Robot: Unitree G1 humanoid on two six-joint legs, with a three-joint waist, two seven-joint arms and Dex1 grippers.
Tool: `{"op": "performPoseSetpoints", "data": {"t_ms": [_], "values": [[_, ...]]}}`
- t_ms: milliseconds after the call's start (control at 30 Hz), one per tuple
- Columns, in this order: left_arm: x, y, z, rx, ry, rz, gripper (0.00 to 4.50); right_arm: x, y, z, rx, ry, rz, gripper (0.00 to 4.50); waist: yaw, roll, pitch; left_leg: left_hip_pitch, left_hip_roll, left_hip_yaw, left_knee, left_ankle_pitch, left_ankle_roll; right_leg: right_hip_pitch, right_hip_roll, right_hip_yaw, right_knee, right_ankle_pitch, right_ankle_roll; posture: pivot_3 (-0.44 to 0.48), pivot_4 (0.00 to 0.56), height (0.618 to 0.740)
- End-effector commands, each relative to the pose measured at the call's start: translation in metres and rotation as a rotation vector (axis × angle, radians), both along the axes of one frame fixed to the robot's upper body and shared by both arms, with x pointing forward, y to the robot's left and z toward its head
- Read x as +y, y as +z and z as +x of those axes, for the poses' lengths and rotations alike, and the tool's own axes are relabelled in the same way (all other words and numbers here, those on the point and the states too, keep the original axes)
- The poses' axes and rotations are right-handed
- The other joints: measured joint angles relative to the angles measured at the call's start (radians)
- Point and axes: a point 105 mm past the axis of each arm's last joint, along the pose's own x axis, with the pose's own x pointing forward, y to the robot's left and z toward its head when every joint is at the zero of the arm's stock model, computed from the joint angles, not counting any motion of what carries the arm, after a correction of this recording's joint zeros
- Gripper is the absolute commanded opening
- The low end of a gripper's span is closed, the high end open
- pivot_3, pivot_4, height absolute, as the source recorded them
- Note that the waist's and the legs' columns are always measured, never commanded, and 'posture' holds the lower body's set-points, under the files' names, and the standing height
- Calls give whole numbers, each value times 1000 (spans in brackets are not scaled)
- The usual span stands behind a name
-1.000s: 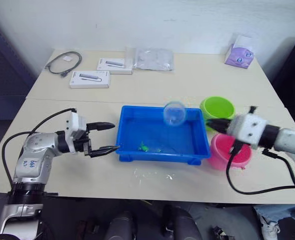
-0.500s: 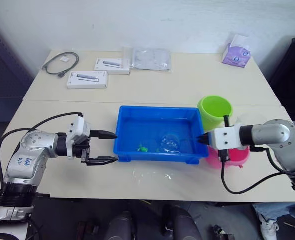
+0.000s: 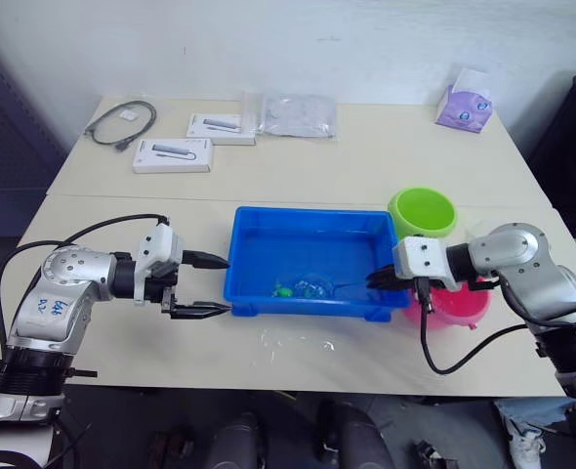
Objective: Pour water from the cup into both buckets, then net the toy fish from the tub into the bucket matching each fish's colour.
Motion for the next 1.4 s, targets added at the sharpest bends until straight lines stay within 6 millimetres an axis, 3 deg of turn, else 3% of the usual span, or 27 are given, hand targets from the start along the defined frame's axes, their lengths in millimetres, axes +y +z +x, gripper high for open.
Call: {"op": "performPoseSetpoints", "data": {"t_ms": [33, 333, 500, 733, 933, 1167, 1400], "values": [[3, 7, 2, -36, 8, 8, 4400, 3, 23, 0, -3, -17, 101, 0, -1, 0, 0, 0, 0, 0, 0, 0, 0, 0, 0, 0, 0, 0, 0, 0, 150, 740], [2, 5, 6, -38, 16, -15, 4400, -9, 32, -1, 50, -107, 167, 0, 0, 0, 0, 0, 0, 0, 0, 0, 0, 0, 0, 0, 0, 0, 0, 0, 150, 740], [0, 6, 8, -43, 16, -26, 4400, -18, 27, 5, -34, -132, 94, 0, 0, 0, 0, 0, 0, 0, 0, 0, 0, 0, 0, -1, 0, 0, 0, 0, 150, 740], [5, 4, 5, -44, 26, -23, 4400, 9, 34, 1, -151, -9, 153, 0, -4, 0, 0, 0, 0, 1, 0, 0, 0, 0, 1, 0, 1, 0, 0, 0, 150, 740], [19, -8, -1, -18, 91, -14, 4400, 37, 21, -5, -188, 63, 122, 0, -3, 0, 0, 0, 0, 0, 0, 0, 0, 0, 0, 0, 1, 0, 0, 0, 150, 740], [26, -15, -7, 8, 122, 0, 4400, 49, 5, -7, -222, 88, 84, 0, 0, 0, 0, 0, 0, 0, 0, 0, 0, 0, -1, -1, 1, 0, 0, 0, 150, 740], [23, -13, -4, 5, 123, -7, 4400, 48, 9, 15, -322, 10, 71, 0, -4, 0, 0, 0, 0, 0, 0, 0, 0, 0, 0, 0, 1, 0, 0, 0, 150, 740]]}}
